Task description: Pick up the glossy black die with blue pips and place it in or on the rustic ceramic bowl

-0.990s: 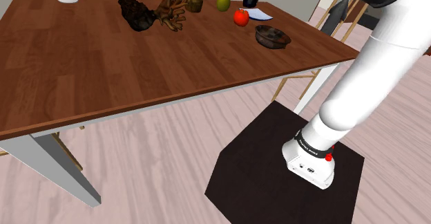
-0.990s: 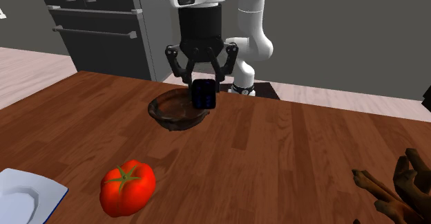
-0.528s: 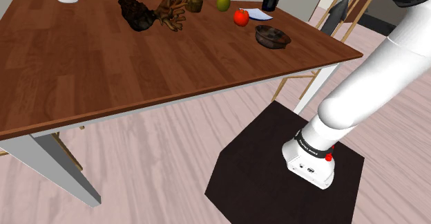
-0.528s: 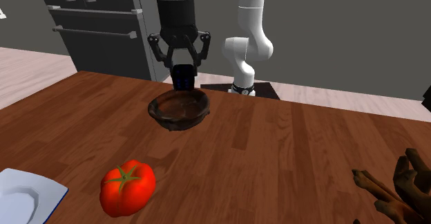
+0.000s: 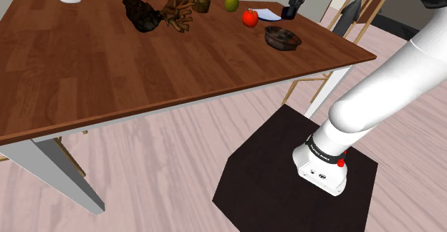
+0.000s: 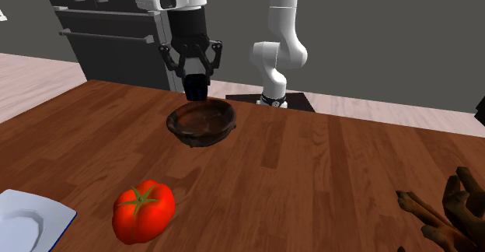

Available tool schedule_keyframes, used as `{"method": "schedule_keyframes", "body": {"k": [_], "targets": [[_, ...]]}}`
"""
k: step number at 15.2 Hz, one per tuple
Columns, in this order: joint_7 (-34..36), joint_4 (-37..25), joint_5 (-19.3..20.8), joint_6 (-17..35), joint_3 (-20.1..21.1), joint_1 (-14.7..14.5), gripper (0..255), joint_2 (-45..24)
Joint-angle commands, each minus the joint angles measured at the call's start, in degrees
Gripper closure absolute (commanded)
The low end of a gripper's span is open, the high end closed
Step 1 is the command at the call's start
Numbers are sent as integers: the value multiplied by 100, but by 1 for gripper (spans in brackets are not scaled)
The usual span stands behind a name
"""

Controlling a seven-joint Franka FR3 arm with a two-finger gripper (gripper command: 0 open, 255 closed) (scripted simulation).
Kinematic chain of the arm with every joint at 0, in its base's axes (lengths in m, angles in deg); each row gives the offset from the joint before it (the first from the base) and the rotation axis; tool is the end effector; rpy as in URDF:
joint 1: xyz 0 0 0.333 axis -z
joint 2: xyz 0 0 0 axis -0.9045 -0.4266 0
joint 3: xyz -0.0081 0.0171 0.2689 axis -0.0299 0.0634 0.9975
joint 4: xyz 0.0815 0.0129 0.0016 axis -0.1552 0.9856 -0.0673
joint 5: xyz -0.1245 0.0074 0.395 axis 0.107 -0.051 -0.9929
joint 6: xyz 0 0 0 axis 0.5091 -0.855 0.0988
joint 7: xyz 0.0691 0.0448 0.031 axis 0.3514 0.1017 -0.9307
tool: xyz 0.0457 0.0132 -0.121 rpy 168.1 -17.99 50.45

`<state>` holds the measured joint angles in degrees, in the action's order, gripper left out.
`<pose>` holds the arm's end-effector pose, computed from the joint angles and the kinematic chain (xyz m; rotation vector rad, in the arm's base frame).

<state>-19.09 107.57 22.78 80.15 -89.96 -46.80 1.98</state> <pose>0.4562 -0.3173 0.5091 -3.1287 -0.0513 -0.0065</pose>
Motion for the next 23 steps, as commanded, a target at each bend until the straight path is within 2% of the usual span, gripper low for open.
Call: {"method": "schedule_keyframes", "body": {"k": [1, 9, 16, 17, 22, 23], "targets": [[0, 172, 3, 166, -1, 1, 255, 9], [-3, 771, 6, 762, -9, 7, 255, 11], [-3, 771, 6, 762, -9, 7, 255, 11], [-3, 771, 6, 762, -9, 7, 0, 11], [-4, 770, 6, 762, -9, 7, 0, 11], [-2, 585, 7, 570, -6, 6, 0, 18]]}}
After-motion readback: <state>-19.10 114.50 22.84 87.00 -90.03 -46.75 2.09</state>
